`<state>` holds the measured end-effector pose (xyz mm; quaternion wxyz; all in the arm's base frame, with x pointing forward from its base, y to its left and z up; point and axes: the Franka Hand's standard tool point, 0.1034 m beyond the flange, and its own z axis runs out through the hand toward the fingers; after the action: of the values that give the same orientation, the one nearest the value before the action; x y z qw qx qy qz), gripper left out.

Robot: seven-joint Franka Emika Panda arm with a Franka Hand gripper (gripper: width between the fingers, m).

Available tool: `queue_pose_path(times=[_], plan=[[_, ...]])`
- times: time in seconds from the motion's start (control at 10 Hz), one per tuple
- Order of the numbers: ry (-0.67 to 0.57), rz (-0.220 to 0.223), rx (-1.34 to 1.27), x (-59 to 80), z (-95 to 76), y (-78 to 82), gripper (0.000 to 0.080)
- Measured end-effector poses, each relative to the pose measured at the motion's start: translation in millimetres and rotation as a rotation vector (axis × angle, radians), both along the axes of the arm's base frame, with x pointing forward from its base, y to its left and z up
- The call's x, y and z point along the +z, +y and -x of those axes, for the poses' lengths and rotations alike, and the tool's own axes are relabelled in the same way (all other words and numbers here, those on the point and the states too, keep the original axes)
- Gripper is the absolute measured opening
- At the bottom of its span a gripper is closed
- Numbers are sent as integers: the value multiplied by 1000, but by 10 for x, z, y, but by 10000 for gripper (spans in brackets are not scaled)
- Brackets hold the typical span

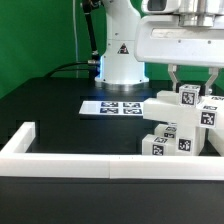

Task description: Assemble chair

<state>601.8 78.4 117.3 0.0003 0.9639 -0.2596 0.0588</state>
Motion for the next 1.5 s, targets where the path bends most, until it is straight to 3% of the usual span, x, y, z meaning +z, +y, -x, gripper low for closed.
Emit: queue_pose_path(times=[0.1, 0.2, 0.3, 0.6, 1.0, 1.1, 1.2, 1.5], plan=[[-5, -11, -31, 52, 17, 37, 380], [-10, -22, -38, 120, 46, 56, 584], [-9, -36, -42, 185, 127, 77, 629], [-4, -82, -57, 376, 401, 137, 649], [1, -78, -55, 341, 412, 133, 649], [4, -91, -41, 371, 520, 227, 649], [22, -116, -36, 363, 790, 319, 649], [61, -153, -84, 160, 1148, 318, 649]])
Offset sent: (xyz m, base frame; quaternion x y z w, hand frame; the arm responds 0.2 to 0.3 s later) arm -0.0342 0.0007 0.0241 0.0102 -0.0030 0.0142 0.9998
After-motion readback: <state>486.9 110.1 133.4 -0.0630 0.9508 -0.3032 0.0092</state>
